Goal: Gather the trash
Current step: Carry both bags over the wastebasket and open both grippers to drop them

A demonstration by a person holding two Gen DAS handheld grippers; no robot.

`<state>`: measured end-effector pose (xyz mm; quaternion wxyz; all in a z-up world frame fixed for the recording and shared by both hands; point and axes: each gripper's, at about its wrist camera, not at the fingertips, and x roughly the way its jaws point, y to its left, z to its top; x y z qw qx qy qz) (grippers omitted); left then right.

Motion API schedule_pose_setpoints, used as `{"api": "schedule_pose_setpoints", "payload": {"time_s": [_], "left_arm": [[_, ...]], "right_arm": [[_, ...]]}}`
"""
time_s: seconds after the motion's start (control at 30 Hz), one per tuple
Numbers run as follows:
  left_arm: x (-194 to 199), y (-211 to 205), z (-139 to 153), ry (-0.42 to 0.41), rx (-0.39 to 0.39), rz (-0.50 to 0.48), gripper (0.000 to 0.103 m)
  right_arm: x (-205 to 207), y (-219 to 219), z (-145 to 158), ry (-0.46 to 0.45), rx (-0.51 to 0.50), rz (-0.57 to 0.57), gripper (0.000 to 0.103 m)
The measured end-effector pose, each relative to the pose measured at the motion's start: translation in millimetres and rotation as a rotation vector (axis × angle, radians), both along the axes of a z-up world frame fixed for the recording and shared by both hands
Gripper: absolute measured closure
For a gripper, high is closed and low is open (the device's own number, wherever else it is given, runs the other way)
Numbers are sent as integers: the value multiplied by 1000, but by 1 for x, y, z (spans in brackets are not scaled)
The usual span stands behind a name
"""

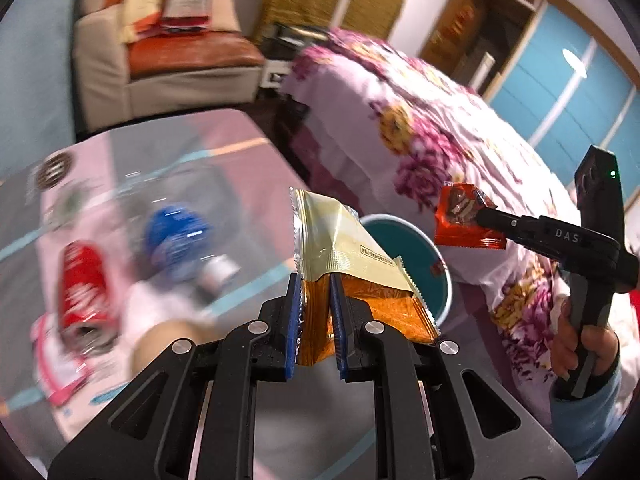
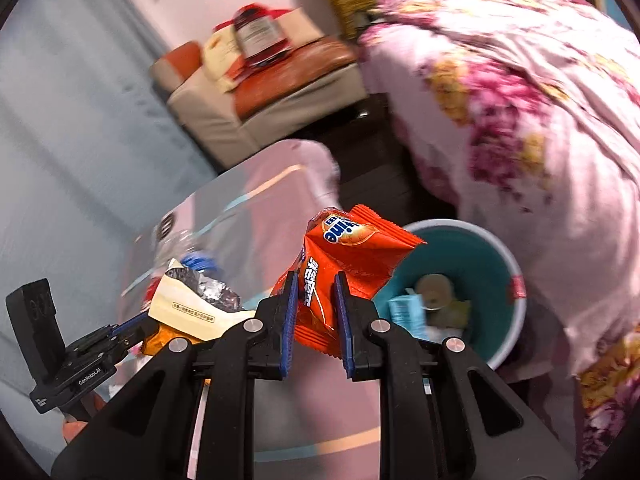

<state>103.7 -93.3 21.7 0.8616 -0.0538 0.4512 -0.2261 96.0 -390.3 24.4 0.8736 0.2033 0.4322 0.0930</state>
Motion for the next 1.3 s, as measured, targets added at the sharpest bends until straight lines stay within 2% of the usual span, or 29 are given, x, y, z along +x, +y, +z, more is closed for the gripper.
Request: {"api": "schedule_pose_setpoints", "payload": {"time_s": [0.3, 0.47, 0.67, 0.7, 0.77, 0.8, 0.83, 0.93, 1.07, 1.17, 1.3], "left_arm": [[41, -112, -40, 72, 73, -155, 87], [50, -147, -55, 99, 102, -201, 86], [57, -166, -61, 109, 114, -227, 81], [57, -168, -62, 108, 115, -229, 78], [58, -171, -64, 114, 109, -238, 65], [58, -172, -65, 114, 111, -236, 47], [58, -172, -65, 104, 117, -227, 33], [57, -169, -64, 91, 122, -214, 22], [59, -157, -63, 113, 112, -183, 22], [58, -143, -63, 122, 105, -150, 12], [55, -127, -61, 126, 97, -119, 11]], "right_arm": [[0, -69, -33, 47, -9, -110, 85], [5, -84, -40, 60, -9, -131, 85], [10, -89, -43, 69, -20, -133, 85], [11, -88, -42, 70, -22, -132, 85], [13, -88, -43, 71, -24, -131, 85], [14, -88, -43, 72, -24, -130, 85], [14, -87, -43, 73, -25, -130, 85], [14, -85, -44, 79, -28, -128, 85], [17, -81, -47, 93, -36, -121, 85], [19, -75, -50, 106, -48, -110, 85], [21, -67, -53, 121, -56, -95, 85]]}}
